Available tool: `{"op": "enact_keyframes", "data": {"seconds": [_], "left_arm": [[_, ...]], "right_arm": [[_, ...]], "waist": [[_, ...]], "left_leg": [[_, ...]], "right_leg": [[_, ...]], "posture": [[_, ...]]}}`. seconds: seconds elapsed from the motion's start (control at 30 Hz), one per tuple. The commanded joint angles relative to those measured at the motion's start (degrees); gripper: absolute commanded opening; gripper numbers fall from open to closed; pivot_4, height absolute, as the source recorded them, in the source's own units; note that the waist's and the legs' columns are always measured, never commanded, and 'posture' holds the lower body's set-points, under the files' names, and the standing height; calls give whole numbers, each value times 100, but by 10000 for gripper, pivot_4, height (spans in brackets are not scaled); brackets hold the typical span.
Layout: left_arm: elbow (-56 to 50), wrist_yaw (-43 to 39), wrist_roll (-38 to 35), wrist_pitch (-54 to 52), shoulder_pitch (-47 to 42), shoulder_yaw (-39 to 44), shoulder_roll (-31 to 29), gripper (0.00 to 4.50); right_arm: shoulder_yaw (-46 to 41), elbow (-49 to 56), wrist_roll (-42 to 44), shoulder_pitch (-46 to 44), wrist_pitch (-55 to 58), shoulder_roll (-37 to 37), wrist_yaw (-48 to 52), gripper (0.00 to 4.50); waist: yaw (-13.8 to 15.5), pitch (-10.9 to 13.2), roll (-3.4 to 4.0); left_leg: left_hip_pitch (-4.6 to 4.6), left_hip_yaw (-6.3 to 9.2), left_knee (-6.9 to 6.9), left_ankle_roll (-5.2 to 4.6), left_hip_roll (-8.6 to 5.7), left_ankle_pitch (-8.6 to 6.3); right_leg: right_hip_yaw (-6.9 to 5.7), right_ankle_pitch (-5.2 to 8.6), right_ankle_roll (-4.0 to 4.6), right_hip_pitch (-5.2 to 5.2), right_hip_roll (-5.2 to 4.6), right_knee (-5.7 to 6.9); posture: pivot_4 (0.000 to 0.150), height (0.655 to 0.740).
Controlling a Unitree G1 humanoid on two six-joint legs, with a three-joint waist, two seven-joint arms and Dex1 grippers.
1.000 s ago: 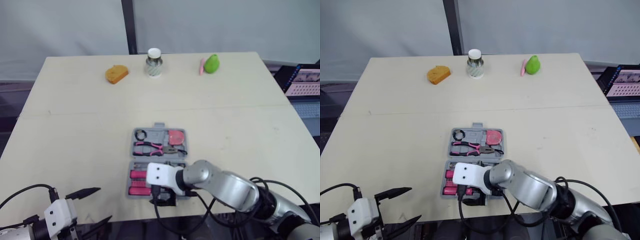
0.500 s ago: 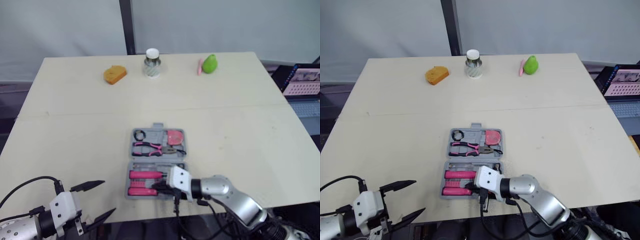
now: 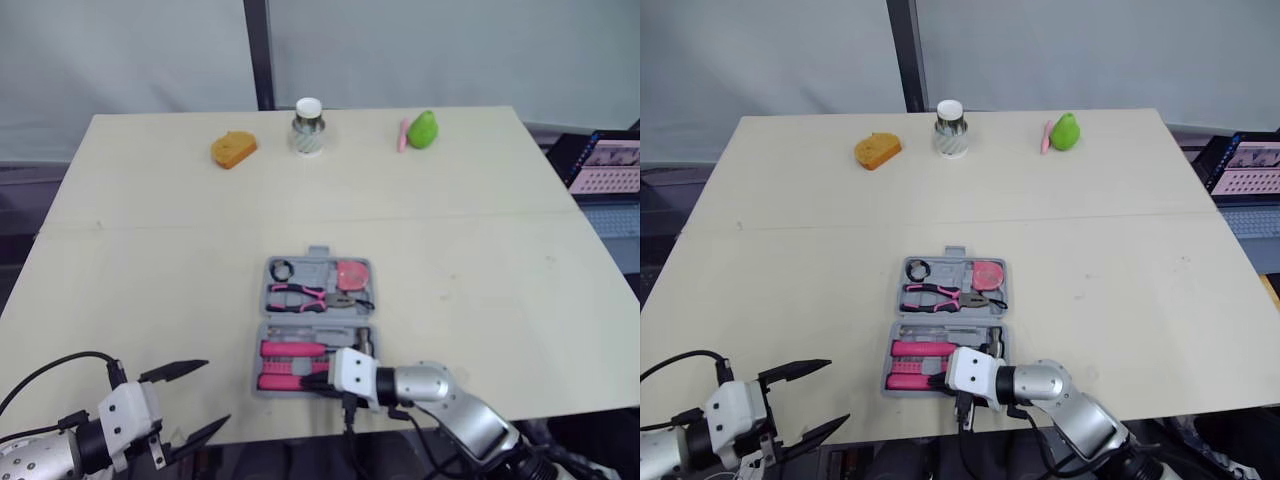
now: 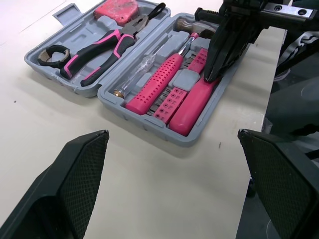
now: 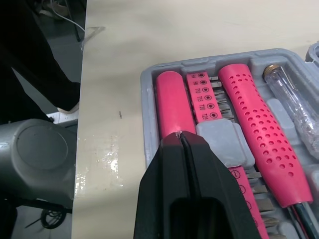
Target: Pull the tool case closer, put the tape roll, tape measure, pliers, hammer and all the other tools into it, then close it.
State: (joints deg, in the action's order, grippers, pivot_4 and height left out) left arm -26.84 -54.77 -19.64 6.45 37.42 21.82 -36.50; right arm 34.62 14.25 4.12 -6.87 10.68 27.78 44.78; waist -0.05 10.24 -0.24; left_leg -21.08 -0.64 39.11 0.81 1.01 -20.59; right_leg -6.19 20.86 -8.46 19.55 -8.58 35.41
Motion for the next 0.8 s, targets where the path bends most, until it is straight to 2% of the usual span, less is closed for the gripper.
{"op": "enact_keyframes", "data": {"seconds": [0.03, 0.5, 0.7, 0.8], "left_arm": [[9, -28, 20, 112, -18, 1, -34, 45000], [17, 14, 57, 54, -171, -108, -50, 45000], [75, 63, 120, 27, -373, -232, -55, 45000], [122, 98, 143, 2, -556, -321, -50, 45000]], "right_arm": [[11, -193, -171, 81, 299, -24, 1, 521], [197, -635, -665, 111, 711, 129, 17, 521], [34, -392, -255, 118, 381, 4, 276, 521], [-243, -90, 281, 118, 340, -158, 452, 521]], "waist": [[0, -2, -2], [4, -41, -13], [10, -61, -12], [14, -59, -9]], "left_leg": [[0, 0, 0, 0, 0, 0], [11, 0, -1, 1, 1, 0], [13, 3, -1, 1, 0, -1], [12, 3, -1, 1, 0, -1]], "right_leg": [[0, 0, 0, 0, 0, 0], [0, 0, 0, -10, 1, 1], [0, 0, 0, -15, 1, 0], [0, 0, 0, -13, 1, 0]], "posture": [[1500, 7400], [1500, 7400], [1500, 7400], [1500, 7400]]}}
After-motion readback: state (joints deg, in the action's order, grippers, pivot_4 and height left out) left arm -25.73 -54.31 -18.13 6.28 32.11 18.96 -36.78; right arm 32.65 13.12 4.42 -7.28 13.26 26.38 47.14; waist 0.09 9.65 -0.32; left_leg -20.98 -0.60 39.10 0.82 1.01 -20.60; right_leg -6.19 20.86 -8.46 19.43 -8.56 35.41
